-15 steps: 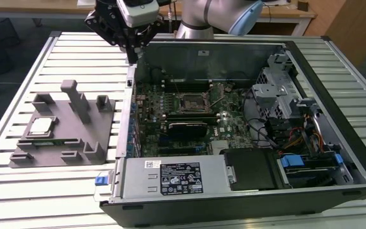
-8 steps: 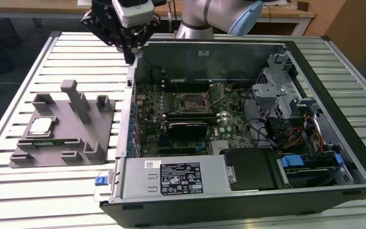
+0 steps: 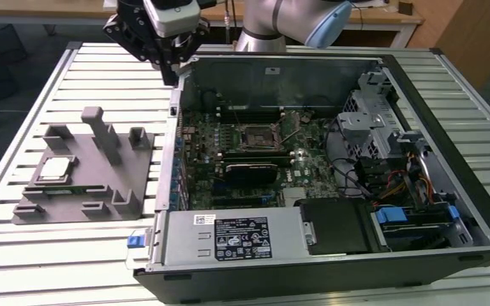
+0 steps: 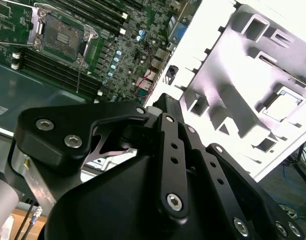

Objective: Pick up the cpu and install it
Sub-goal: 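Reach for the cpu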

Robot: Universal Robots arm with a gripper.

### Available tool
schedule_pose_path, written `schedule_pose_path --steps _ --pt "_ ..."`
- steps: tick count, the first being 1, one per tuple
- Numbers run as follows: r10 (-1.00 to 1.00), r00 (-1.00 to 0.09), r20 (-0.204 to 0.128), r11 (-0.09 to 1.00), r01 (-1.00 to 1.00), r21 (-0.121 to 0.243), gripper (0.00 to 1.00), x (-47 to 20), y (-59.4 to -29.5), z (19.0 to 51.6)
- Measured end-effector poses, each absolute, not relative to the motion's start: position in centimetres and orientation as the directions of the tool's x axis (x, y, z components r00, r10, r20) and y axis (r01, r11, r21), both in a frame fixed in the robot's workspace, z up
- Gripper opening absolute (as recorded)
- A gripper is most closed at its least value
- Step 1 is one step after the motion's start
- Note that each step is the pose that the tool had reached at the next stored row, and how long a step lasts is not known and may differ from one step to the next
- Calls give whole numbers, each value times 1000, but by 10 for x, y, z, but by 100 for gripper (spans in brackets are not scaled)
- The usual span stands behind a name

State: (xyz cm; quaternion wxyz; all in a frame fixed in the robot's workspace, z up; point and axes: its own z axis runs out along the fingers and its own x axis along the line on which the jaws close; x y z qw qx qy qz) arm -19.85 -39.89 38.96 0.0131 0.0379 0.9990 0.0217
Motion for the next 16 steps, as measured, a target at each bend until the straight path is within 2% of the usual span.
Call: schedule_pose_path --steps 16 --pt "76 -997 -24 996 75 44 11 -210 -399 389"
